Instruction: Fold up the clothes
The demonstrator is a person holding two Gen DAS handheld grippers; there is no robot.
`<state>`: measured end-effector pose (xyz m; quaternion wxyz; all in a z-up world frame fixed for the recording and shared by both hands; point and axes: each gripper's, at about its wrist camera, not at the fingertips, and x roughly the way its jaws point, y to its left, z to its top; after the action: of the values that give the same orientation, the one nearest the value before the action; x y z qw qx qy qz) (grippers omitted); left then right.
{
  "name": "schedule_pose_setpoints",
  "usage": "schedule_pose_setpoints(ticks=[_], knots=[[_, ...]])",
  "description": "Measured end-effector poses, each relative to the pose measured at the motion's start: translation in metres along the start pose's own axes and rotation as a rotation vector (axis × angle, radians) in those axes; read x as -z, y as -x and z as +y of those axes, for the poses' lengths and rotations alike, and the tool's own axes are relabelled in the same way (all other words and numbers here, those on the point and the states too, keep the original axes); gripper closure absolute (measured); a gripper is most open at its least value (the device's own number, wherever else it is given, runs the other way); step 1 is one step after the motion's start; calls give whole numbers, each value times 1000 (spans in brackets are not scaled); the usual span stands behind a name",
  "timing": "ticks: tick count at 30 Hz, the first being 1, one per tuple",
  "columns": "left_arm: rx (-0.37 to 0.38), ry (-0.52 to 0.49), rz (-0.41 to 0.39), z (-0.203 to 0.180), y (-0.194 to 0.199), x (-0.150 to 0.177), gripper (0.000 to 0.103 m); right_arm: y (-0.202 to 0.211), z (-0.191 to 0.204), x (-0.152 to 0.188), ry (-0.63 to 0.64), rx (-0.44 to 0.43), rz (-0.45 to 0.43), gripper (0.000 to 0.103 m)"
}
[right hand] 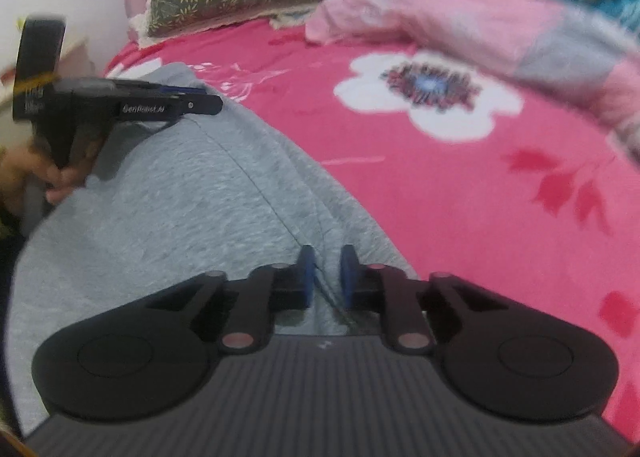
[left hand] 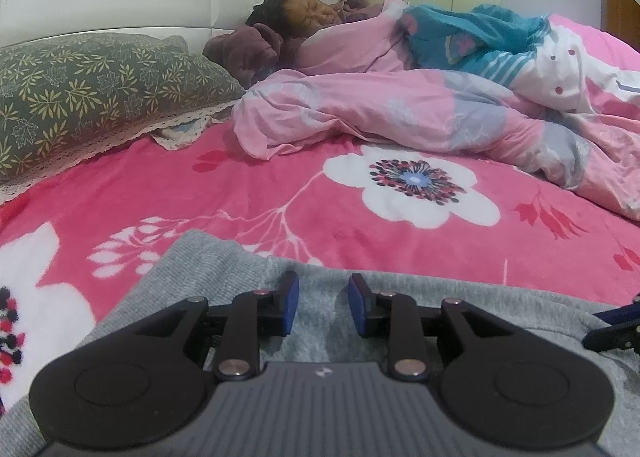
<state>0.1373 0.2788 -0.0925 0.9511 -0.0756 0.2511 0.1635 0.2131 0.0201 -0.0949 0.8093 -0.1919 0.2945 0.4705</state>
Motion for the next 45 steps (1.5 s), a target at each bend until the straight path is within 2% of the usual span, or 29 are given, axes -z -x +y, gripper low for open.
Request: schedule_pose_setpoints(ticks=[2,5,9,13,15,18,19,21,22,23,25,28,34,38,41,43,45], knots=[[-11,-16,5,-2,0,-2,74,7,8,0,23,52,-35,96],[-16,-53,4,-8,0,-7,74,11,2,-3,-1,77,-64,96],[-17,-56,11,-8,-4,-9,74,18,-7,-8,-33,111,-103,96],[-26,-78,30,-13,-12,-6,74,-10,-8,5,-22,129,-36,95],[-47,-111,32,-19,-14,-4,74,-19,-11,10,-53,122,-30,94],[-67,-145,36,-24,-15,-2,74,-7,-20,6,-160,121,-46,84],[-67,-143,40,-24,-15,-3,74,6,-22,6,-200,145,-70,77],[-66,-137,39,-23,-10,-5,73,39,-22,8,-277,216,-128,75],[-67,-134,37,-22,-7,-6,71,59,-22,12,-321,238,-164,68],[-70,-131,30,-23,-3,-8,69,82,-22,20,-372,244,-205,57],[-79,-129,2,-27,11,-11,65,133,-18,43,-468,261,-286,47],[-46,-148,-37,-44,33,-16,62,201,-11,87,-564,349,-347,46],[101,-220,-10,-99,50,-17,60,310,-12,168,-713,674,-435,43],[92,-268,51,-125,29,-3,59,372,-28,220,-841,840,-533,35],[55,-279,100,-127,13,11,58,392,-63,268,-1061,844,-567,33],[52,-271,97,-126,15,15,58,390,-86,302,-1214,811,-558,33],[46,-277,93,-125,16,16,58,384,-98,335,-1371,737,-572,33]])
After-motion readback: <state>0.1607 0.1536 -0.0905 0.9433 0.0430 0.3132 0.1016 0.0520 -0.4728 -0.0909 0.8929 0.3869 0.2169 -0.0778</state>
